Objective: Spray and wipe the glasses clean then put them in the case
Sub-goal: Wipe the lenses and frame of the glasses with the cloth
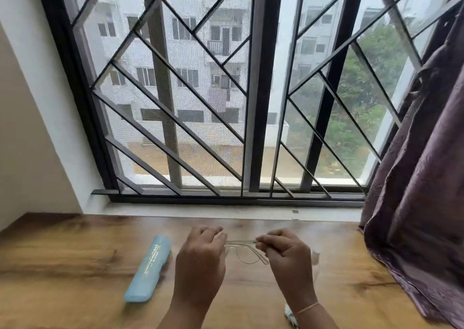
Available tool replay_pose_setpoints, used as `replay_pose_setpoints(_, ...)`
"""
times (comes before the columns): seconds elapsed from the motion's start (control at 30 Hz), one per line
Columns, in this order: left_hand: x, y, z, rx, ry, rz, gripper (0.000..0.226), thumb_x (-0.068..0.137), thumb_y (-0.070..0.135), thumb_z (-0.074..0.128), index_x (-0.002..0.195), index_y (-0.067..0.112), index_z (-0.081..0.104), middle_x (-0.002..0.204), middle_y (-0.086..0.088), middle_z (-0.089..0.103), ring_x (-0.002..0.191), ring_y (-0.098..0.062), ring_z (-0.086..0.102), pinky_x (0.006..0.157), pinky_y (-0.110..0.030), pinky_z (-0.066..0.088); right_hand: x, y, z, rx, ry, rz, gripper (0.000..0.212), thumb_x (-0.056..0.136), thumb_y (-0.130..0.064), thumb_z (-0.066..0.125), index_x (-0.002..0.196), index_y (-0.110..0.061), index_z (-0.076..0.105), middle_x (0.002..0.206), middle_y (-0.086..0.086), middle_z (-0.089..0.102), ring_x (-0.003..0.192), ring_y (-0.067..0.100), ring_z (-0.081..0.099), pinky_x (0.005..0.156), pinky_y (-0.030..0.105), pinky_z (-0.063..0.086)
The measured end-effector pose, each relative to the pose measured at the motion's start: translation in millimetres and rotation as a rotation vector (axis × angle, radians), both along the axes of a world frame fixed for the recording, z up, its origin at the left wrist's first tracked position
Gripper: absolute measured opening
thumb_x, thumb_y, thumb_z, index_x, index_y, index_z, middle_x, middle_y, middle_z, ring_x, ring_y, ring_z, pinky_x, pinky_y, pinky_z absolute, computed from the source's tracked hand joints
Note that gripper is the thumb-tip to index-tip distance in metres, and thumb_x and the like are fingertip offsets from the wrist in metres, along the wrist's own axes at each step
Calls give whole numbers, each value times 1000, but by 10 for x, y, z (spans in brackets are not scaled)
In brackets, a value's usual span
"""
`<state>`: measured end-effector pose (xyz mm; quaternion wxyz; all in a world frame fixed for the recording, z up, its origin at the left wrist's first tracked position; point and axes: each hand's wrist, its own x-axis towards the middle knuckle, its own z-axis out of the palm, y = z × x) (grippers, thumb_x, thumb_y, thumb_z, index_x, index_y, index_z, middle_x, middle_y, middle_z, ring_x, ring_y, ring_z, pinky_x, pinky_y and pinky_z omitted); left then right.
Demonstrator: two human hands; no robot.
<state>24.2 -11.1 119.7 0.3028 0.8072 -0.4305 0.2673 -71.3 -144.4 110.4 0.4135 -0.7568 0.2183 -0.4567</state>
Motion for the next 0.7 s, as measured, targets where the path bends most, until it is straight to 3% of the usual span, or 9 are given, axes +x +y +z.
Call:
replay_pose_setpoints(0.1, -133, -59, -58, -13, -55, -20, 13, 68, 11, 68, 78, 17, 72, 80, 8, 69, 78, -14, 54, 62, -23, 46, 1, 32, 14, -120, -5, 9, 16, 62, -4, 75, 72, -17, 75, 67, -7, 64, 61, 7, 63, 59, 23, 52)
replay_pose_setpoints(0.17, -141, -77, -109, -32, -45, -13, 10, 68, 9, 71, 75, 15, 72, 76, 5, 67, 71, -16, 59, 58, -26, 50, -8, 68, 49, -195, -7, 23, 13, 63, -8, 72, 71, -17, 75, 68, -5, 62, 62, 4, 61, 58, 20, 51)
replay_pose_setpoints(0.3, -110, -77, -129, -159, 8, -8, 12, 74, 15, 63, 77, 12, 75, 75, 3, 70, 67, -13, 63, 62, -23, 49, -65, 144, 213, -206, -38, 162, 26, 67, -11, 74, 92, -19, 75, 75, -9, 63, 67, 3, 60, 61, 13, 48)
replay_pose_setpoints(0.4, -150, -86, -32, -517, 441, 46, 8, 67, 8, 76, 71, 15, 76, 70, 12, 70, 66, -3, 61, 64, -14, 46, -88, 163, 321, -11, -124, 232, 37, 73, -13, 69, 108, -26, 69, 86, -6, 68, 66, 10, 63, 63, 22, 54)
replay_pose_setpoints(0.5, -112, -143, 63, -1078, 1225, 6, 17, 69, -8, 71, 65, 8, 73, 60, 1, 70, 58, -11, 63, 63, -21, 56, -70, 84, 254, 89, -58, 139, 33, 79, -3, 67, 93, -33, 71, 86, -10, 69, 70, 9, 63, 66, 30, 55)
replay_pose_setpoints(0.53, -95, -145, 88, -1198, 1403, -30, 17, 70, -14, 67, 66, 2, 70, 57, -3, 68, 55, -13, 64, 62, -23, 58, -66, 57, 206, 141, -12, 125, 36, 79, 0, 67, 88, -34, 71, 86, -11, 69, 71, 8, 63, 68, 32, 55)
replay_pose_setpoints(0.6, -79, -139, 113, -1284, 1556, -57, 15, 71, -19, 60, 72, -4, 62, 54, -6, 67, 51, -14, 64, 62, -24, 57, -63, 28, 108, 322, 29, 153, 38, 80, 6, 64, 81, -31, 72, 80, -6, 71, 70, 9, 62, 68, 30, 55)
replay_pose_setpoints(0.7, -104, -131, 87, -1312, 1624, -81, 12, 72, -18, 58, 77, -7, 60, 56, -7, 67, 51, -14, 65, 58, -24, 57, -67, 44, 42, 640, -20, 248, 30, 81, 11, 59, 76, -14, 74, 74, 12, 71, 67, 18, 62, 60, 21, 54)
